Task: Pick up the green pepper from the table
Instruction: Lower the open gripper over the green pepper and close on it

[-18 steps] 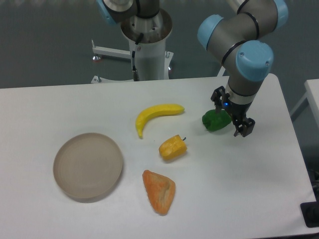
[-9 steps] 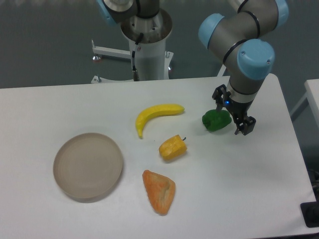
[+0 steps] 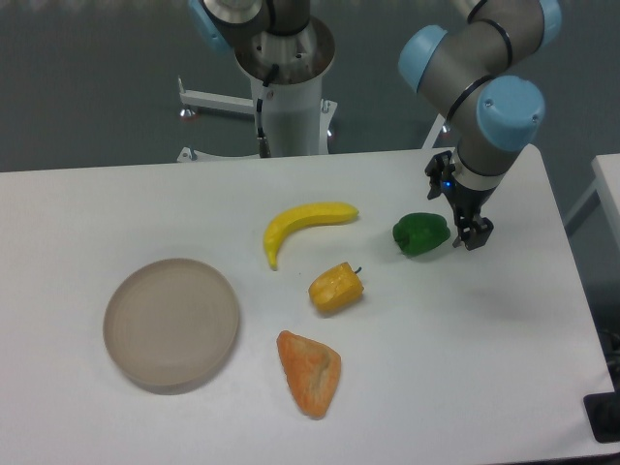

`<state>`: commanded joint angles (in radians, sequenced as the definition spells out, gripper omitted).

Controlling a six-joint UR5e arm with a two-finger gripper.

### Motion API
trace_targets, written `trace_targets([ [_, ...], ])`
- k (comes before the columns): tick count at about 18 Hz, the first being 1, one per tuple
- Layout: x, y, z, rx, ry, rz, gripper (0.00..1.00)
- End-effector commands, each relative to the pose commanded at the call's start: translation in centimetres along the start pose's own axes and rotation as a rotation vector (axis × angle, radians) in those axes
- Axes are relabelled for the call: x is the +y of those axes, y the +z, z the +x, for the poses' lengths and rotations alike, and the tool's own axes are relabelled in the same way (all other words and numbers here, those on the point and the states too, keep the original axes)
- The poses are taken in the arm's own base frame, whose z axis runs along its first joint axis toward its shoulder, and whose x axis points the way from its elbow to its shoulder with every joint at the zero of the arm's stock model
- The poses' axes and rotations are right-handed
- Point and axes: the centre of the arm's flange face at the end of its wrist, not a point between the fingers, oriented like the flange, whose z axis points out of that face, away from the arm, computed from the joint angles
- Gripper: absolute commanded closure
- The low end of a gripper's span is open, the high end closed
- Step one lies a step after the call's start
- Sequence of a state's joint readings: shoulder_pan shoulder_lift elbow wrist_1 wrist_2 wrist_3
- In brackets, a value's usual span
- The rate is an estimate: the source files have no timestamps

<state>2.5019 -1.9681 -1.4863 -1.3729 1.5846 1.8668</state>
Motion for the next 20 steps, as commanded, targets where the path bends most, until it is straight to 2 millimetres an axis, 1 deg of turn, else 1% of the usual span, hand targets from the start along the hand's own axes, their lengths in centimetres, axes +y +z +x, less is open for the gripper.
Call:
trace_targets([
  [2, -0.3, 1.6, 0.6, 0.025, 0.013, 0.008, 0.00],
  [5, -0.6, 3.4, 0.8, 0.002, 0.014, 0.003, 0.00],
  [7, -1.0, 5.0, 1.4, 0.020, 0.016, 0.017, 0.00],
  [10, -1.2, 5.8, 1.6, 0.021, 0.020, 0.016, 0.00],
  [13, -1.5, 7.1, 1.8, 0.025, 0.019, 0.017, 0.00],
  [16, -1.6, 7.5, 1.5, 0.006, 0.028, 0.011, 0.00],
  [17, -1.7, 7.6, 1.4, 0.008, 0.028, 0.011, 0.05],
  [20, -1.8, 7.6, 1.4, 0.008, 0.031, 0.011, 0.39],
])
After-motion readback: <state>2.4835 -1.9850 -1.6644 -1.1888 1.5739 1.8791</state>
